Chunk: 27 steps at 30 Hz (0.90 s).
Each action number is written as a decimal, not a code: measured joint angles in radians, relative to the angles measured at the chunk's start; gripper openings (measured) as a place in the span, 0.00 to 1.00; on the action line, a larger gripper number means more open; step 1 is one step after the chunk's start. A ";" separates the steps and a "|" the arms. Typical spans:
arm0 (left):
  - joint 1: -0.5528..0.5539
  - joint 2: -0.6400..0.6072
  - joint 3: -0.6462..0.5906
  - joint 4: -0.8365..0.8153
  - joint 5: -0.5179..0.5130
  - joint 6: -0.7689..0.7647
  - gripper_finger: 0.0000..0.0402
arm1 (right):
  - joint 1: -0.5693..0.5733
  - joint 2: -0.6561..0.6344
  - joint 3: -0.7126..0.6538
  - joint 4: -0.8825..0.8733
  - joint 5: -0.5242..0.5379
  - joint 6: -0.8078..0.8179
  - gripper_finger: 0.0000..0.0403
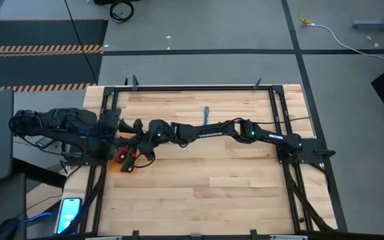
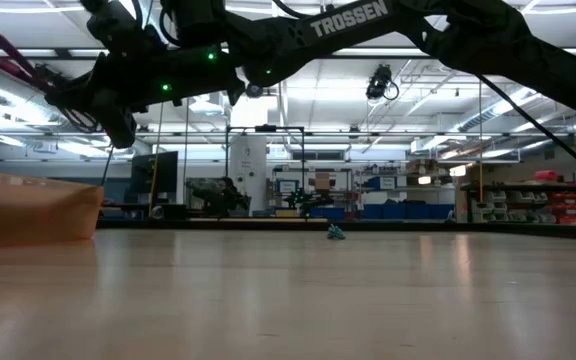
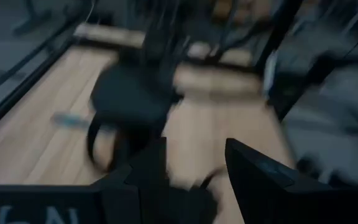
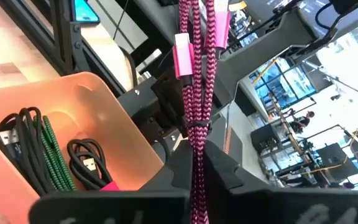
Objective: Pick and place USB-C Cables
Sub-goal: Put the pink USB cable into the orange bin
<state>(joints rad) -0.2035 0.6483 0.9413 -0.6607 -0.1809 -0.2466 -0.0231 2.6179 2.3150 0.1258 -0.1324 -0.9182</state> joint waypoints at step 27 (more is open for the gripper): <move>-0.150 -0.021 0.126 -0.384 -0.349 0.127 0.43 | -0.008 -0.195 0.002 -0.414 0.189 0.331 0.04</move>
<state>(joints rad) -0.3531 0.6269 1.0676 -1.0449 -0.5302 -0.1199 -0.0314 2.4228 2.3165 -0.2885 0.0569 -0.5871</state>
